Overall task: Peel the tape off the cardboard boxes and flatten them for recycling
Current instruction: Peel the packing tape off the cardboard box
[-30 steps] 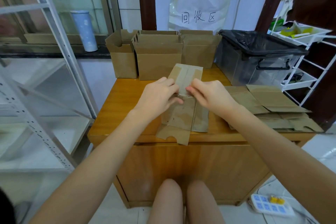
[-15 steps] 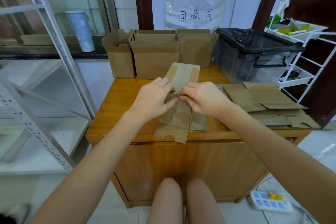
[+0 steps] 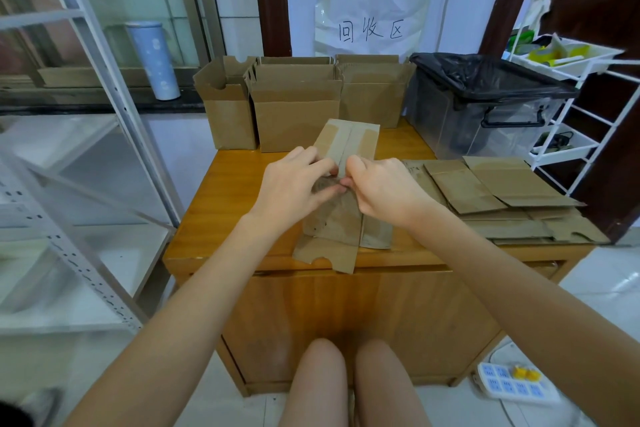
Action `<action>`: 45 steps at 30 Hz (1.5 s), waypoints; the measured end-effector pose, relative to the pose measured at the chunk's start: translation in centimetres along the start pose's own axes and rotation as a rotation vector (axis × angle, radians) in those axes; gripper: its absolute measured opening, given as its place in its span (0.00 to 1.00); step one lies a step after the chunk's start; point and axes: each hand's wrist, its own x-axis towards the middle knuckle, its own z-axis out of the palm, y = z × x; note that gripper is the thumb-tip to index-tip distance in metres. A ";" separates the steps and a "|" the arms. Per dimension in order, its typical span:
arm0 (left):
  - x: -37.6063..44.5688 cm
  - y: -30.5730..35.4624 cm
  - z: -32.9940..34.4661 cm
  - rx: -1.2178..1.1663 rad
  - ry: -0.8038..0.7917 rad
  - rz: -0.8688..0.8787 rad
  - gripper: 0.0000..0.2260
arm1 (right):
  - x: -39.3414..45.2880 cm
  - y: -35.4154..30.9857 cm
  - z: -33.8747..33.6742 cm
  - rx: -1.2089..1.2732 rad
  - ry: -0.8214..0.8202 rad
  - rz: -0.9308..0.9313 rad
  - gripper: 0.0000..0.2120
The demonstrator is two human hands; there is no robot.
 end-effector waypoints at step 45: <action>-1.8 -1.9 0.2 -0.644 0.057 -0.389 0.12 | 2.3 0.3 -1.1 0.046 -0.207 0.260 0.16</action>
